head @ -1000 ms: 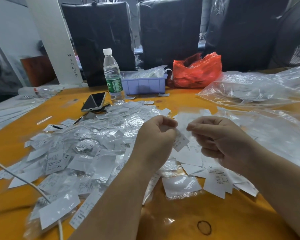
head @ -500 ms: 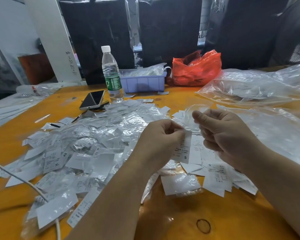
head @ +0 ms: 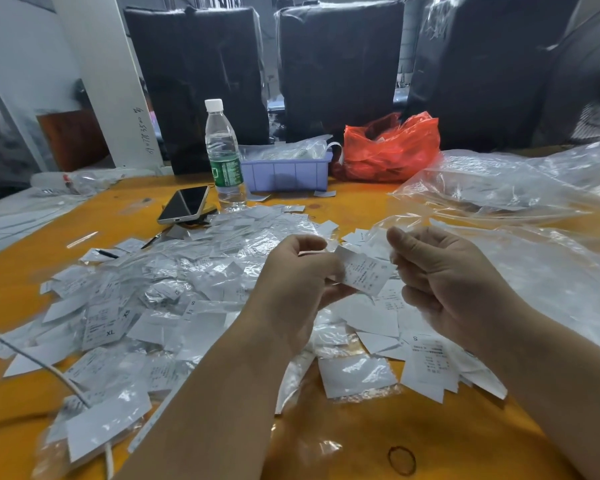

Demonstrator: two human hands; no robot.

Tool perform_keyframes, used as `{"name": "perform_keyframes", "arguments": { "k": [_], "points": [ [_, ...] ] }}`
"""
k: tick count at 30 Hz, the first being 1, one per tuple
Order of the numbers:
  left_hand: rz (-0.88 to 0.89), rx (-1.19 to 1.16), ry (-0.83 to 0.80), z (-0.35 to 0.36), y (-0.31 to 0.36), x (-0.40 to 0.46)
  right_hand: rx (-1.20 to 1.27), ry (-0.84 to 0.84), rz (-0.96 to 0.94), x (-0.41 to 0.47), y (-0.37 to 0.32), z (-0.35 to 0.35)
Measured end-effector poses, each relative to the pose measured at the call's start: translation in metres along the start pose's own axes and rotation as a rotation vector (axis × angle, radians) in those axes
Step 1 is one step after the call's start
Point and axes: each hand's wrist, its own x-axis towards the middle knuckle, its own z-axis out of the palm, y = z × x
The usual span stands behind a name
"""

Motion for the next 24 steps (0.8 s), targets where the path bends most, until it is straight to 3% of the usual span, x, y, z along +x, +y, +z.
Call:
{"name": "perform_keyframes", "arguments": {
  "k": [11,19,24],
  "points": [
    [0.031,0.026,-0.035,0.003,-0.005,-0.001,-0.043,0.020,-0.024,-0.007,0.000,0.009],
    [0.013,-0.159,-0.041,0.006,-0.004,-0.003,-0.058,0.104,-0.029,-0.005,0.000,0.007],
    [0.020,-0.072,-0.027,0.009,-0.007,-0.004,-0.105,0.091,0.038,-0.007,0.005,0.012]
  ]
}}
